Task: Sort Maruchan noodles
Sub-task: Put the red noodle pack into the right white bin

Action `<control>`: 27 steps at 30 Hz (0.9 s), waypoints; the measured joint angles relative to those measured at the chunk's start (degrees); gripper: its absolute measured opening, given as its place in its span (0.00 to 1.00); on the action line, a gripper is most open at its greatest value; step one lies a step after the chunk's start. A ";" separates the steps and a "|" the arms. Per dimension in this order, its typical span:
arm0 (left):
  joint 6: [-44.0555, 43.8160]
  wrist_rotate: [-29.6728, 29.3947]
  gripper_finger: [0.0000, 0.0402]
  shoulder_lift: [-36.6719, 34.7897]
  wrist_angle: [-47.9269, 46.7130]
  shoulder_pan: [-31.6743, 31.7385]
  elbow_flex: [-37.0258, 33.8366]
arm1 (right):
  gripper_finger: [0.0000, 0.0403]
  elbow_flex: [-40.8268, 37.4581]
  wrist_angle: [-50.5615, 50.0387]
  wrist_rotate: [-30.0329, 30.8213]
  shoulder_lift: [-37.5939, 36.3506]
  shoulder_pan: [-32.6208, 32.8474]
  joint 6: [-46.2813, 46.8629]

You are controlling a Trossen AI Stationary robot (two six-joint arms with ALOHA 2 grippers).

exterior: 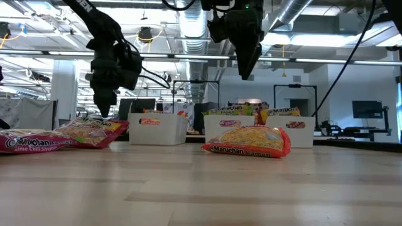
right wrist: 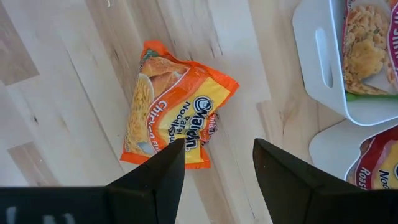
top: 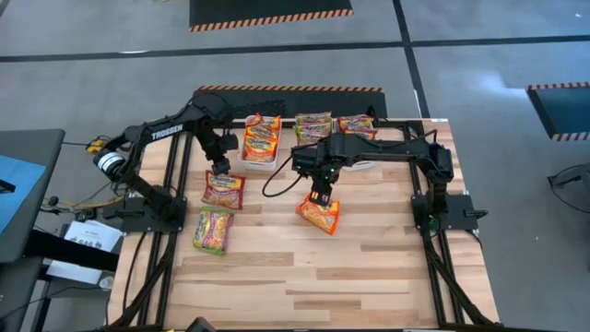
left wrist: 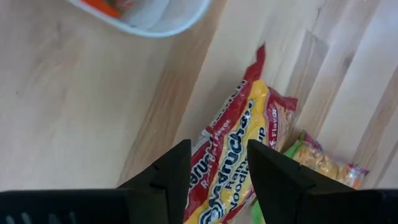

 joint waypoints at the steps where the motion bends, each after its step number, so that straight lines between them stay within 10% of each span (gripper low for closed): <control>1: 0.85 -0.02 0.35 0.24 0.00 -0.45 0.00 | 0.53 0.00 0.03 0.00 0.00 0.00 0.00; 27: 7.46 -8.52 0.35 3.68 2.64 -4.70 -4.31 | 0.53 0.00 0.89 -0.07 0.00 -0.01 -0.28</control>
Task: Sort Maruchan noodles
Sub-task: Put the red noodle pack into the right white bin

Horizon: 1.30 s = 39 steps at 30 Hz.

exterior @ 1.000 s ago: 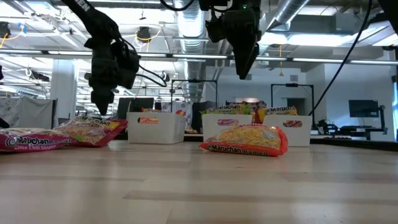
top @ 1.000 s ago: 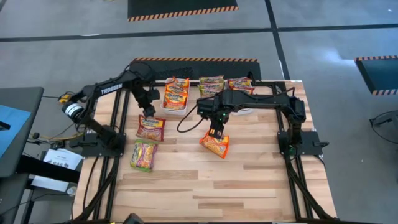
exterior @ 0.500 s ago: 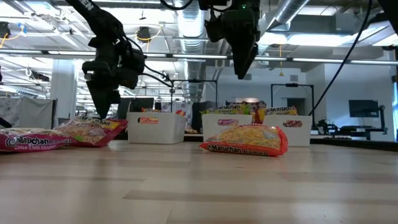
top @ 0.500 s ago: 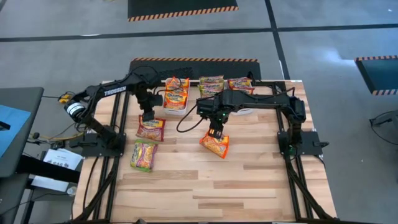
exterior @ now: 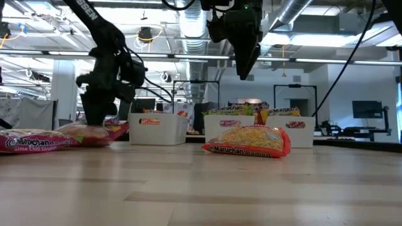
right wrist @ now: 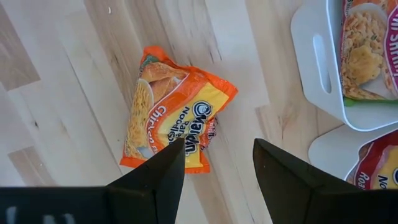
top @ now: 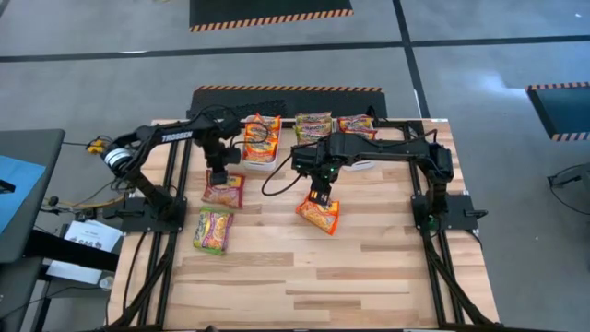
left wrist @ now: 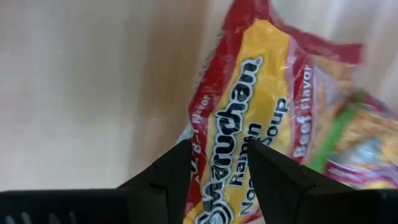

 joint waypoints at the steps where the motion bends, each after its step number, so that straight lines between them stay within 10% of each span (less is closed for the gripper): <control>1: -0.72 -0.92 0.35 0.25 0.50 0.02 0.00 | 0.53 0.00 0.02 0.00 0.00 0.00 0.00; 15: -2.29 3.49 0.34 0.42 3.77 0.04 -2.77 | 0.53 -0.02 1.55 0.00 0.00 0.03 0.17; 30: -4.63 14.87 0.00 0.33 6.01 -0.35 -7.34 | 0.53 -0.02 3.50 0.00 0.00 -0.03 0.52; 39: -5.41 28.72 0.00 -3.15 7.43 -2.89 -7.33 | 0.53 -0.02 3.51 -1.27 0.00 -0.05 1.85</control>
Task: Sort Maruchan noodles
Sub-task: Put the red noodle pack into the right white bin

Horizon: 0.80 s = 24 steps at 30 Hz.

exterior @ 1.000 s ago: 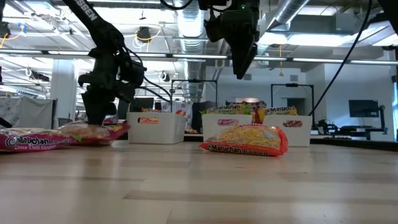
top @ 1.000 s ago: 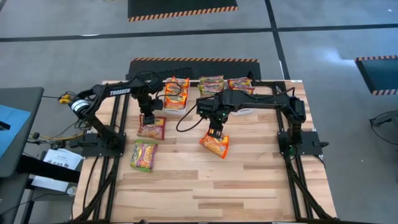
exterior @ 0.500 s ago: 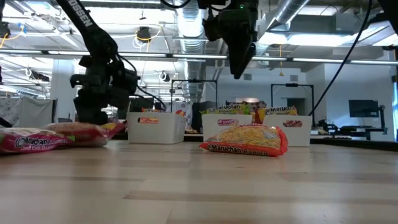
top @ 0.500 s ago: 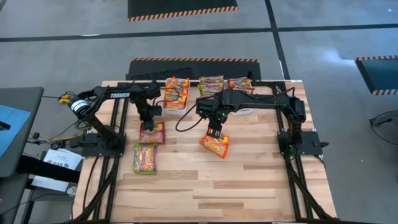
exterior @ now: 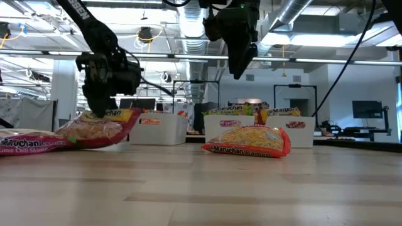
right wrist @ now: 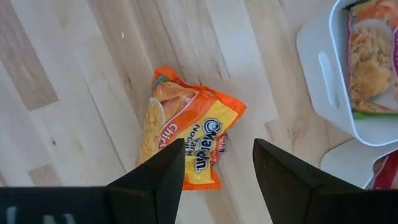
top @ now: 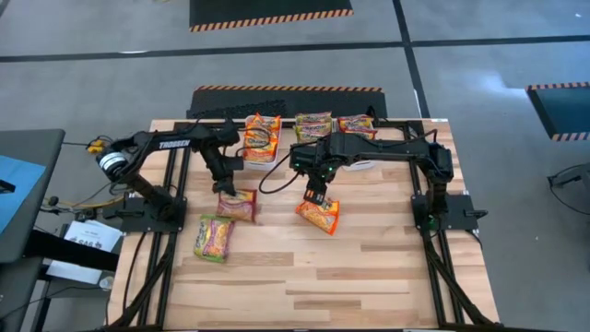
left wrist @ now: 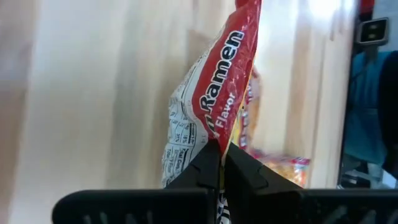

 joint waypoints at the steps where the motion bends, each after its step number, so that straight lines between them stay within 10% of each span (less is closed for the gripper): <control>1: -0.49 0.55 0.00 -0.36 0.32 -0.70 0.00 | 0.53 0.00 0.01 -0.05 0.00 0.02 0.50; 24: -19.64 1.57 0.00 -1.33 22.08 -15.60 0.05 | 0.53 0.01 17.92 -12.44 0.23 2.18 2.74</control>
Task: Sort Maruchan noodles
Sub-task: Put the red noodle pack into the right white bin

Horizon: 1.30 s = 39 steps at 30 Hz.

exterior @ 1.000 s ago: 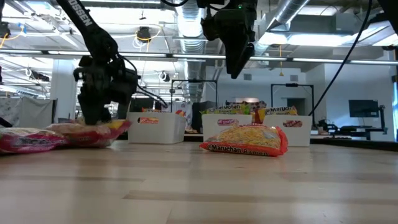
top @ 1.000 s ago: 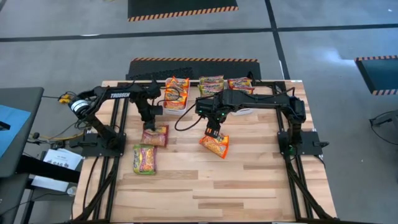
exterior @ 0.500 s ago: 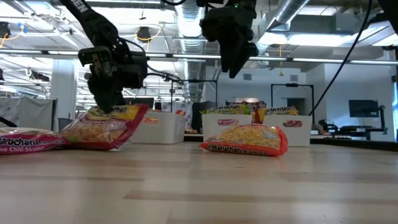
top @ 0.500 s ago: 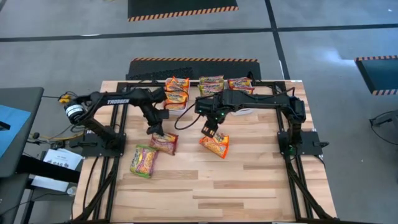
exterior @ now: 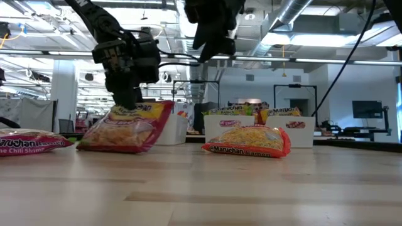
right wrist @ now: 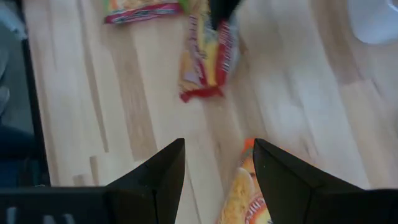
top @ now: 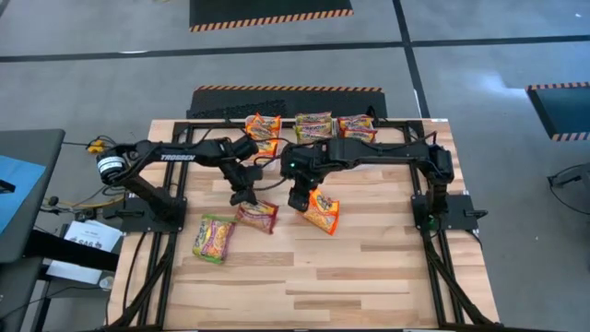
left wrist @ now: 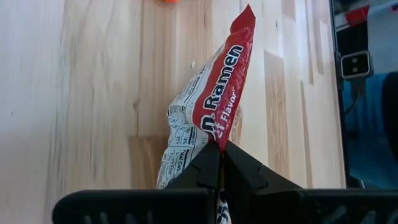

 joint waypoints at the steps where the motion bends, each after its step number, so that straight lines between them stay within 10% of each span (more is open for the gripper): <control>1: -0.86 0.00 0.00 0.00 0.82 -0.28 0.00 | 0.53 0.01 0.48 0.00 0.37 0.45 -0.93; 39: -5.72 0.90 0.00 -0.04 11.15 -6.25 0.04 | 0.53 -14.67 24.48 -5.25 4.34 2.76 -6.82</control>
